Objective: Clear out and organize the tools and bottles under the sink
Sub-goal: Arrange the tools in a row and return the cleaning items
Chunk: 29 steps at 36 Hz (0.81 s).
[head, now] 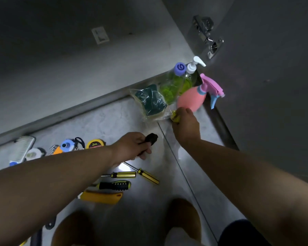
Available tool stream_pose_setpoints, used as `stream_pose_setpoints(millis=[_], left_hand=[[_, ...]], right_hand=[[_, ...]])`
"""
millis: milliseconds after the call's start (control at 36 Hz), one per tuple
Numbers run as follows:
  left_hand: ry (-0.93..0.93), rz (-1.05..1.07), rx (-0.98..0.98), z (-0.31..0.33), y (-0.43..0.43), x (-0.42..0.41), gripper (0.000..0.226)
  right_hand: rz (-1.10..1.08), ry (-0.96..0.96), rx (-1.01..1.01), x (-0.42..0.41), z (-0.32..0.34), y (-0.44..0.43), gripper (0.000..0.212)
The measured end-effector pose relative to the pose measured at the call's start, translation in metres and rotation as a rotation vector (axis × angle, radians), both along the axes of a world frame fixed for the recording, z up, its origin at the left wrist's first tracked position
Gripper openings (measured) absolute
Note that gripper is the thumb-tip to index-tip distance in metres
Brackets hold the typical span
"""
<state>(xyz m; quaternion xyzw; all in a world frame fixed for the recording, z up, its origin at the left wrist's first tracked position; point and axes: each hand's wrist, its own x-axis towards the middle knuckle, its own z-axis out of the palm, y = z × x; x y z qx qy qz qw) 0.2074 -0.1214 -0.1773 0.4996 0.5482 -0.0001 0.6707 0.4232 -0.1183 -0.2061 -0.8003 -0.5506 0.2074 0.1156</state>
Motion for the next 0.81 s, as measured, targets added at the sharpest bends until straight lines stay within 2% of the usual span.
stream_pose_setpoints(millis=[139, 194, 250, 278, 306, 389, 417, 472, 556, 639, 806], left_hand=[[-0.008, 0.068, 0.028, -0.006, -0.001, 0.008, 0.011], [0.009, 0.067, 0.03, -0.011, -0.001, 0.012, 0.008], [0.028, 0.073, 0.014, -0.014, -0.001, 0.016, 0.011], [0.032, 0.077, 0.01, -0.015, 0.0, 0.019, 0.013], [0.035, 0.077, 0.012, -0.016, 0.0, 0.021, 0.015], [0.027, 0.064, 0.058, -0.015, -0.001, 0.026, 0.013], [0.023, 0.059, 0.072, -0.015, -0.001, 0.027, 0.013], [0.02, 0.048, 0.092, -0.014, -0.003, 0.029, 0.016], [-0.027, 0.066, 0.107, -0.011, -0.004, 0.033, 0.02], [-0.053, 0.067, 0.128, -0.009, -0.004, 0.034, 0.017], [-0.045, 0.044, 0.128, -0.011, -0.006, 0.033, 0.022]], right_hand=[[0.013, 0.063, 0.033, -0.006, -0.007, -0.013, 0.038], [-0.037, 0.097, 0.061, -0.008, -0.008, -0.023, 0.03], [-0.095, 0.144, 0.001, -0.01, -0.008, -0.036, 0.013], [-0.13, 0.216, -0.058, -0.012, -0.008, -0.042, 0.008], [-0.18, 0.347, -0.136, -0.013, -0.007, -0.048, 0.012], [-0.385, 0.912, -0.351, -0.021, -0.001, -0.065, 0.023], [-0.413, 1.009, -0.366, -0.022, 0.001, -0.069, 0.026], [-0.421, 1.065, -0.342, -0.024, 0.002, -0.075, 0.029], [-0.431, 1.145, -0.314, -0.021, 0.007, -0.076, 0.019], [-0.425, 1.21, -0.343, -0.017, 0.012, -0.072, 0.019], [-0.549, 1.192, -0.35, -0.014, 0.011, -0.063, 0.02]])
